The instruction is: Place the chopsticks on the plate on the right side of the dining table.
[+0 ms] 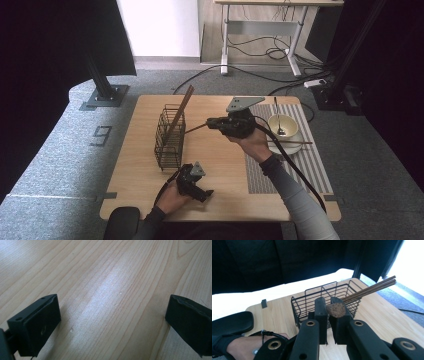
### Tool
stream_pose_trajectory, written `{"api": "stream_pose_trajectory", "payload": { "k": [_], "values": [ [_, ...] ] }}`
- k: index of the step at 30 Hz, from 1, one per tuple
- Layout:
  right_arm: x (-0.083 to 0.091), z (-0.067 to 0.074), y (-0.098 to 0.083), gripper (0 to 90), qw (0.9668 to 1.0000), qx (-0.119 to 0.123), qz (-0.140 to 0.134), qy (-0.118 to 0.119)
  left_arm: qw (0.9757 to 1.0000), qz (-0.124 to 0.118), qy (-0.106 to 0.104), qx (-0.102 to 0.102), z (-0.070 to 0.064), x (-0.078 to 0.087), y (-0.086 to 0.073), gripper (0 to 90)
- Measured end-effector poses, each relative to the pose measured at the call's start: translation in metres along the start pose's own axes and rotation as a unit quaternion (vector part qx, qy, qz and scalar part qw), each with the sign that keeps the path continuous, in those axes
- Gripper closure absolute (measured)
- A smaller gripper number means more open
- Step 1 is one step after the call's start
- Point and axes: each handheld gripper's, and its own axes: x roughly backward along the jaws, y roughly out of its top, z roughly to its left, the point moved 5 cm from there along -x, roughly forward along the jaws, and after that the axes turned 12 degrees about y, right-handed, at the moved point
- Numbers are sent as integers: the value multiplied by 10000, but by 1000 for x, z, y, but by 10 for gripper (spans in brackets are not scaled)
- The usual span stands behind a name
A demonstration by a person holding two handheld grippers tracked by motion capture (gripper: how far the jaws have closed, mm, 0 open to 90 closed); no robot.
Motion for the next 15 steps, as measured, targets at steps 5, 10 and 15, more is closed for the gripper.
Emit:
{"api": "stream_pose_trajectory", "payload": {
  "k": [5, 10, 15],
  "values": [
    [17, -4, 3, 834, 9998, -14, -95, -164, 10000, -15, -16, -13, 1, 1, -1, 8],
    [34, -11, 0, 834, 9992, -73, -183, -350, 10000, 2, -23, -35, 2, 1, -1, 5],
    [48, -16, -10, 834, 9984, -107, -210, -510, 10000, 6, -21, -37, 3, 1, -2, 3]
  ]
}}
